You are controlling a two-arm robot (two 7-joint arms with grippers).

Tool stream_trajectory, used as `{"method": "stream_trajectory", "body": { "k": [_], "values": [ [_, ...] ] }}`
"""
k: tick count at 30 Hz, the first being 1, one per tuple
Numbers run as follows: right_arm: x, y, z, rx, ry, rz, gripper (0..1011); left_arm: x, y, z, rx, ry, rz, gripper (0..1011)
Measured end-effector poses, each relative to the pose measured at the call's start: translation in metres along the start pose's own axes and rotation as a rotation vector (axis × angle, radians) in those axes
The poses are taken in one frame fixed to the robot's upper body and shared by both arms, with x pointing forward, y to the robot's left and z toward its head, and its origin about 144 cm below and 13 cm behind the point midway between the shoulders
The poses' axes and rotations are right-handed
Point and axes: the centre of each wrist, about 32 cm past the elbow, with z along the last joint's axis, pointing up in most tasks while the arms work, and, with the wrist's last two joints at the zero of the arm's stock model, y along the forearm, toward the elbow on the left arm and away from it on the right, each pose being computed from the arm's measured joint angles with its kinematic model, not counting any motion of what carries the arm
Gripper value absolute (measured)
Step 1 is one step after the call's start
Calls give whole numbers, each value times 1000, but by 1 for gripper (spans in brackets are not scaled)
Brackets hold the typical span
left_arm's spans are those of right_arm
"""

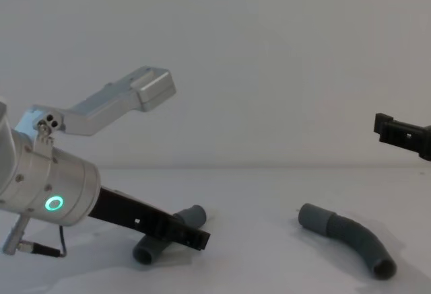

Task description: Use both hands to pick up one end of the pipe from the table, align the ends, and insert them.

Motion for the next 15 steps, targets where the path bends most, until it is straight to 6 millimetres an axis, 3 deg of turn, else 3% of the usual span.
{"method": "stream_trajectory", "body": {
  "k": [15],
  "values": [
    [0,0,0,0,0,0,1000,-1,-7,4,7,5,-11,1001]
  ]
}}
